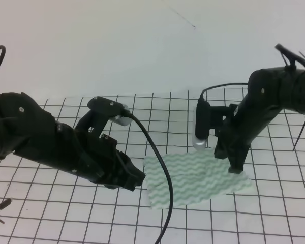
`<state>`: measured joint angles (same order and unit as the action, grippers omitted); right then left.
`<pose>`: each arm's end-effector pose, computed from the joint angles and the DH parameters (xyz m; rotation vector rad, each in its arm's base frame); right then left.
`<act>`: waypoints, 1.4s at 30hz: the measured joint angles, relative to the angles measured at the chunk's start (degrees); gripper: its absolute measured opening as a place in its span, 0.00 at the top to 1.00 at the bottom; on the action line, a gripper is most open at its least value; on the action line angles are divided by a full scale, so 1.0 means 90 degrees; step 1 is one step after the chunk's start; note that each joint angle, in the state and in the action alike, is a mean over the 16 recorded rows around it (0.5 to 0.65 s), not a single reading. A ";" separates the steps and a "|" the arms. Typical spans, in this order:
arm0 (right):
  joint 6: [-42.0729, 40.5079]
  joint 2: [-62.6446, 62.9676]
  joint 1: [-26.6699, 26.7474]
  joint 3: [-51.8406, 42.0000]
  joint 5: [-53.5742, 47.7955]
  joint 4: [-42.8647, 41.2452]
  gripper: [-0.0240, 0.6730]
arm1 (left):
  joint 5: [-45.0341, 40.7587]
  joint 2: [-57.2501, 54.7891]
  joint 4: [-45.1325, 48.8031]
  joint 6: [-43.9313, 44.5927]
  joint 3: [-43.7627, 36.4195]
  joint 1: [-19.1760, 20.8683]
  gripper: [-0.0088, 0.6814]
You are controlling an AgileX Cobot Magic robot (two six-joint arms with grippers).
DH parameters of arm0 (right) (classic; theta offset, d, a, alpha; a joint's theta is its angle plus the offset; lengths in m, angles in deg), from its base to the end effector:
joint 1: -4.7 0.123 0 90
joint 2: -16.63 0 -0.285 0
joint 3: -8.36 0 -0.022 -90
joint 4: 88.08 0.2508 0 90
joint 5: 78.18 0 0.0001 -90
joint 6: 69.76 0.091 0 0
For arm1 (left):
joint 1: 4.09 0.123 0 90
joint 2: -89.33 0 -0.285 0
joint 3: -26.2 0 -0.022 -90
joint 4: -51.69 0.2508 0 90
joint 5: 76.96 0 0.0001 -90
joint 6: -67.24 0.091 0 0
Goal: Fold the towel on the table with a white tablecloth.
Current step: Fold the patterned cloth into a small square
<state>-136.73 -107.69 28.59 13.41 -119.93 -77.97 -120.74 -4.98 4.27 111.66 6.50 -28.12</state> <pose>0.3799 0.1799 0.1697 -1.8704 2.0616 0.0102 0.2570 -0.1654 0.2596 0.8633 2.3994 -0.8040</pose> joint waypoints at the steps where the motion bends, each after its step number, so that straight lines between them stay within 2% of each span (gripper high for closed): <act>1: -0.0005 0.0008 0.0003 0.0000 0.0013 -0.0021 0.90 | -0.0002 0.0000 0.0000 -0.0001 0.0000 0.0000 0.99; 10: -0.0065 -0.0171 0.0027 0.0000 0.0128 -0.0232 0.65 | -0.0025 0.0000 0.0000 -0.0001 0.0000 0.0000 0.99; 14: -0.0042 -0.0302 0.0034 0.0000 0.0151 -0.0286 0.60 | -0.0035 0.0000 0.0000 -0.0001 0.0000 0.0000 0.99; 17: -0.0021 -0.0366 0.0034 0.0000 0.0127 -0.0327 0.64 | -0.0038 0.0000 0.0000 0.0001 0.0000 0.0000 0.99; 25: 0.0030 -0.0287 0.0033 0.0000 -0.0004 -0.0370 0.87 | -0.0033 0.0000 -0.0002 0.0017 0.0000 0.0000 0.99; 29: 0.0084 -0.0172 0.0028 0.0000 -0.0052 -0.0452 0.95 | -0.0032 0.0000 -0.0007 0.0026 0.0000 0.0000 0.99; 42: 0.0471 -0.0029 0.0011 0.0000 0.0363 -0.0975 0.97 | -0.0050 0.0000 -0.0030 0.0026 0.0000 0.0000 0.99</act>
<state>-132.50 -107.95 28.69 13.41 -116.67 -86.74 -121.19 -4.98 3.99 111.89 6.50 -28.12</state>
